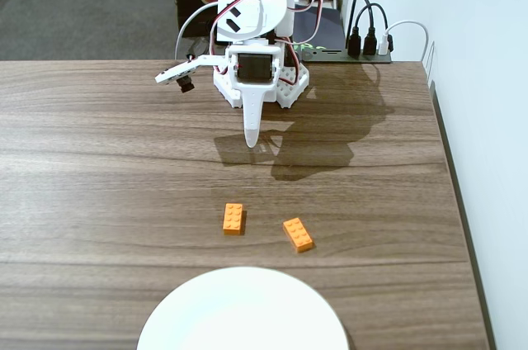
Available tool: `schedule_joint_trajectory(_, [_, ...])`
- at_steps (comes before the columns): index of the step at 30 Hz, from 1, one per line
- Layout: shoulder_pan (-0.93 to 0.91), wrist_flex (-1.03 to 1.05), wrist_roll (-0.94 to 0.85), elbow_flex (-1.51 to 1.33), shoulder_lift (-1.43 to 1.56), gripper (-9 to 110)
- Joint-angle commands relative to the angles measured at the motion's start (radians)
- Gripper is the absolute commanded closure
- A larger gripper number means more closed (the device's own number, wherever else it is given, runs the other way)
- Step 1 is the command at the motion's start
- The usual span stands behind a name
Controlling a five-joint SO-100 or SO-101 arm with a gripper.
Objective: Grasp a lego block and put it on the plate.
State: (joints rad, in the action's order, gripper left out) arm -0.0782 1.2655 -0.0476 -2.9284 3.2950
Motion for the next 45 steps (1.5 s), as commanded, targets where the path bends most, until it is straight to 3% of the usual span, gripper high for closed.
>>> schedule_joint_trajectory(1, [-0.025,-0.017,-0.008,0.005,-0.006,101])
schedule_joint_trajectory(18, [-0.117,-0.132,-0.206,0.209,-0.331,101])
schedule_joint_trajectory(25, [-0.207,-0.123,-0.394,0.348,-0.506,101])
schedule_joint_trajectory(45, [-0.393,-0.186,-1.244,0.603,-0.896,101])
